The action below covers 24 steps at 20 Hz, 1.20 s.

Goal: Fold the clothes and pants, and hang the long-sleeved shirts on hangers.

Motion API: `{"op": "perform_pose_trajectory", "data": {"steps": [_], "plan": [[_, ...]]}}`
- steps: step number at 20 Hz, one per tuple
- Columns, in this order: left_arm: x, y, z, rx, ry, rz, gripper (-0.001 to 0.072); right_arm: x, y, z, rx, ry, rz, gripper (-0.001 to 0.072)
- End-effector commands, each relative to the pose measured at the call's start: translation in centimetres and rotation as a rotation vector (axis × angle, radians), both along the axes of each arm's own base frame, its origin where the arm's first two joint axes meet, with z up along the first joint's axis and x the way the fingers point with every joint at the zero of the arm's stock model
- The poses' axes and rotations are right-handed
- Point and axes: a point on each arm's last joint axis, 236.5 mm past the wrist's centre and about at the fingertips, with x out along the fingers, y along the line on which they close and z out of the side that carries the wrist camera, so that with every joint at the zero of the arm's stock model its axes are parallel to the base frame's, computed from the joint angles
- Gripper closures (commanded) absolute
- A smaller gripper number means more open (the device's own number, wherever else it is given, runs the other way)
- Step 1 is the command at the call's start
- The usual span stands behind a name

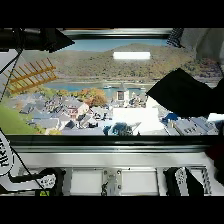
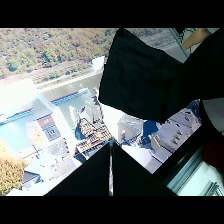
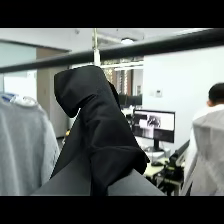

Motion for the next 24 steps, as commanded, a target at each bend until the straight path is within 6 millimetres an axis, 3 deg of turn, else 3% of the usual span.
{"op": "perform_pose_trajectory", "data": {"steps": [1, 9, 15, 24], "plan": [[0.0, 0.0, 0.0, 0.001, -0.001, -0.001, 0.0694, -1.7, 0.3, 2.3, -0.022, -0.057, -0.041, 0.0705], [-0.3, -0.1, -0.2, 0.007, 0.009, -0.011, 0.0694, -2.7, 1.0, 3.0, -0.042, -0.069, -0.057, 0.0704], [-0.4, -0.1, -0.3, 0.01, 0.014, -0.017, 0.0694, -5.5, -0.6, 3.1, -0.009, -0.134, -0.169, 0.0705], [-0.6, -0.1, -0.4, 0.013, 0.019, -0.022, 0.0694, -6.4, -4.3, 1.0, 0.037, -0.104, -0.262, 0.0704]]}}
